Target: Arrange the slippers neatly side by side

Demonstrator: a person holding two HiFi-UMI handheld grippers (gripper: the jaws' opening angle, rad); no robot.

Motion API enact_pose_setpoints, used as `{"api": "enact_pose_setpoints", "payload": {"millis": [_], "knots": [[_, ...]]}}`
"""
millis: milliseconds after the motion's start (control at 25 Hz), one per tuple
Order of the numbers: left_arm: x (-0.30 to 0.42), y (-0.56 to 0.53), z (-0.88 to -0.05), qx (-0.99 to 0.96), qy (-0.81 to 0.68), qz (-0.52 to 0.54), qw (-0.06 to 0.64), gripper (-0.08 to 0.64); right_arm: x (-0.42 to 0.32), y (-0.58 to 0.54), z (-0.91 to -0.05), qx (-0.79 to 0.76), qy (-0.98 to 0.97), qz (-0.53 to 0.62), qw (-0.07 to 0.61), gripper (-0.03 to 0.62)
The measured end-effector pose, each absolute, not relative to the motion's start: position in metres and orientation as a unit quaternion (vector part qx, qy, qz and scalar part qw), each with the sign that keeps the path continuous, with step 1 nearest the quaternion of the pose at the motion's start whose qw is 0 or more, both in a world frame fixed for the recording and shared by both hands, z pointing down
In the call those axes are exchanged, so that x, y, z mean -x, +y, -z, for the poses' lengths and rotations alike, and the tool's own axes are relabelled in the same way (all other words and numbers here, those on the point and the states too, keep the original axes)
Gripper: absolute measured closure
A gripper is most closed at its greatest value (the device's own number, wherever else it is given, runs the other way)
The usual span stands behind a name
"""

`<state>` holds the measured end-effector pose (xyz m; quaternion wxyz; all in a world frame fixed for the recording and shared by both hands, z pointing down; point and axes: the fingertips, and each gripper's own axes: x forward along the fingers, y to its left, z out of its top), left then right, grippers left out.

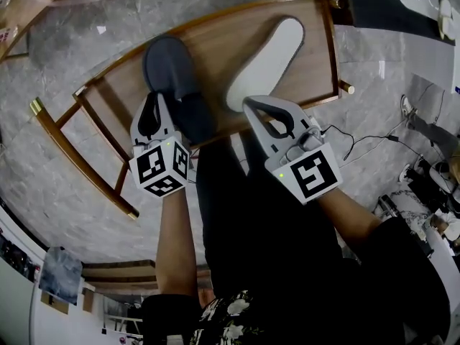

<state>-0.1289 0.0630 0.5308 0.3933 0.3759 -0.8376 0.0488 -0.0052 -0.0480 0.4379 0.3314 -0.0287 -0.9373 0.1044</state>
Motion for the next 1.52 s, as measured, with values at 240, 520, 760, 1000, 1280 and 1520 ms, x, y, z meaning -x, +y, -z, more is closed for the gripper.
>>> {"api": "enact_pose_setpoints", "payload": {"millis": [240,520,760,1000,1280,1520], "knots": [[0.129,0.07,-0.542,-0.368,-0.835,-0.096,0.398,0.512,0.009,-0.046,-0.445,0.026,-0.936,-0.109,0.333,0.595],[0.131,0.071,-0.52,-0.371,-0.845,-0.101,0.372,0.476,0.004,-0.049,-0.451,0.022,-0.934,-0.11,0.34,0.595],[0.113,0.03,-0.49,-0.442,-0.823,-0.124,0.334,0.456,0.004,-0.057,-0.455,0.015,-0.935,-0.11,0.337,0.595],[0.082,-0.022,-0.48,-0.511,-0.783,-0.116,0.336,0.41,-0.005,-0.086,-0.467,-0.011,-0.932,-0.107,0.345,0.595],[0.043,-0.058,-0.498,-0.548,-0.738,-0.12,0.376,0.393,-0.029,-0.117,-0.491,-0.023,-0.916,-0.108,0.384,0.595],[0.024,-0.076,-0.52,-0.56,-0.694,-0.092,0.443,0.357,-0.043,-0.124,-0.517,-0.006,-0.901,-0.117,0.418,0.595]]}}
